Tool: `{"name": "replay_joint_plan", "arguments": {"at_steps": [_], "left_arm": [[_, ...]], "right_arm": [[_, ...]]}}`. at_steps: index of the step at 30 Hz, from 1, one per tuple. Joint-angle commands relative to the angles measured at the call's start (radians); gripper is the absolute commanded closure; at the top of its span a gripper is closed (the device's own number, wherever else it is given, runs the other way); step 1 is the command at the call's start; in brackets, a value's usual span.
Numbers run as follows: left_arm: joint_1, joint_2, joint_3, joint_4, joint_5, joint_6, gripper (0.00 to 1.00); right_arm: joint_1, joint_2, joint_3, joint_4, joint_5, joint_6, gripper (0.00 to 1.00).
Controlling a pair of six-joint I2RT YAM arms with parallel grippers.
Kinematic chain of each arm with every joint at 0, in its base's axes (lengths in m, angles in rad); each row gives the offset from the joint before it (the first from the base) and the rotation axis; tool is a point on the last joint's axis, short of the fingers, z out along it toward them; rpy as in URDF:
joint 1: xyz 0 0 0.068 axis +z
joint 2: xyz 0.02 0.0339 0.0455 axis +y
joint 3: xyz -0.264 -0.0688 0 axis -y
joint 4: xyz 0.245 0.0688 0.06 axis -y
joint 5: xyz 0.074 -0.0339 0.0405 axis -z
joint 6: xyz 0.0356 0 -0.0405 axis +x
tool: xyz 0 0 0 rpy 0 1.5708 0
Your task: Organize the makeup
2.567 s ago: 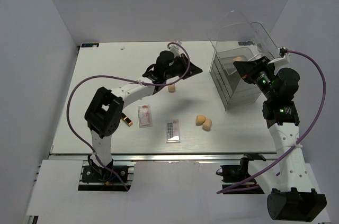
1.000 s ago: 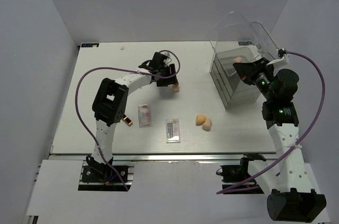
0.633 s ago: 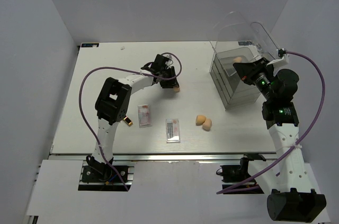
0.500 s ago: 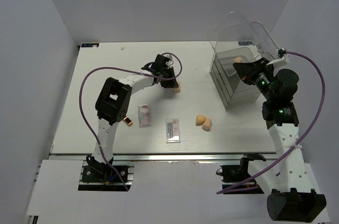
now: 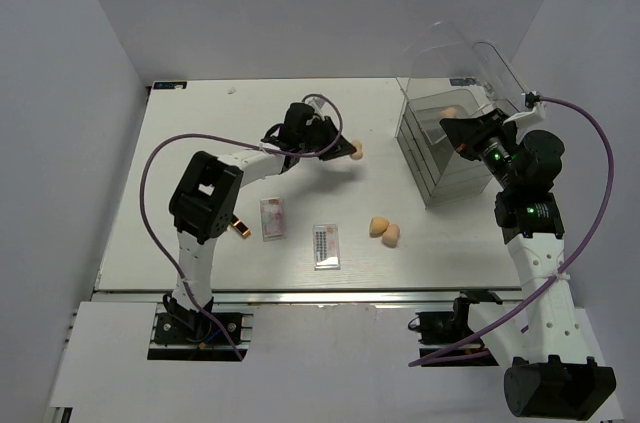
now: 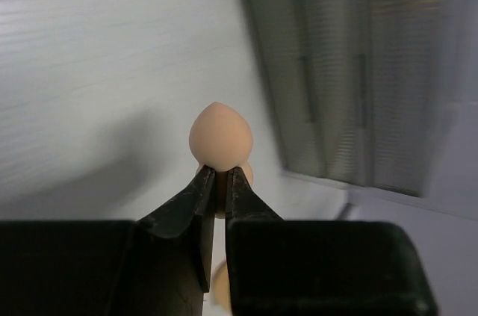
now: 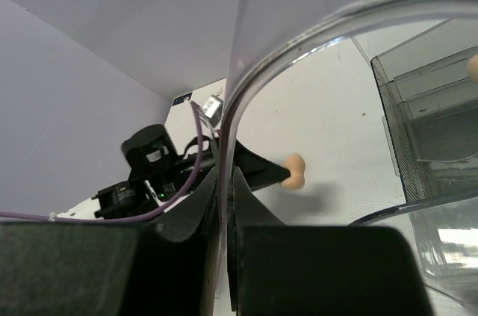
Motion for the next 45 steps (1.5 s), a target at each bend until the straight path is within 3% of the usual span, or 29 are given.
{"name": "replay_joint_plan", "arguments": {"at_steps": [1,13,23,42,45], "left_arm": [[-0.024,-0.115,-0.011,0.338,0.128,-0.181,0.96],[-0.119,0.139,0.285,0.695,0.183,-0.496,0.95],[-0.160,0.333,0.569,0.672,0.173,-0.520,0.94],[-0.211,0.402,0.629,0.414,0.056,-0.467,0.82],[-0.214,0.405,0.631,0.408,0.042,-0.477,0.74]], "right_arm": [[-0.003,-0.036,0.009,0.131,0.023,-0.051,1.00],[-0.003,-0.042,0.006,0.131,0.025,-0.051,1.00],[-0.003,-0.046,0.003,0.133,0.025,-0.045,1.00],[-0.003,-0.053,-0.002,0.136,0.022,-0.041,1.00],[-0.003,-0.055,-0.005,0.134,0.022,-0.039,1.00]]}}
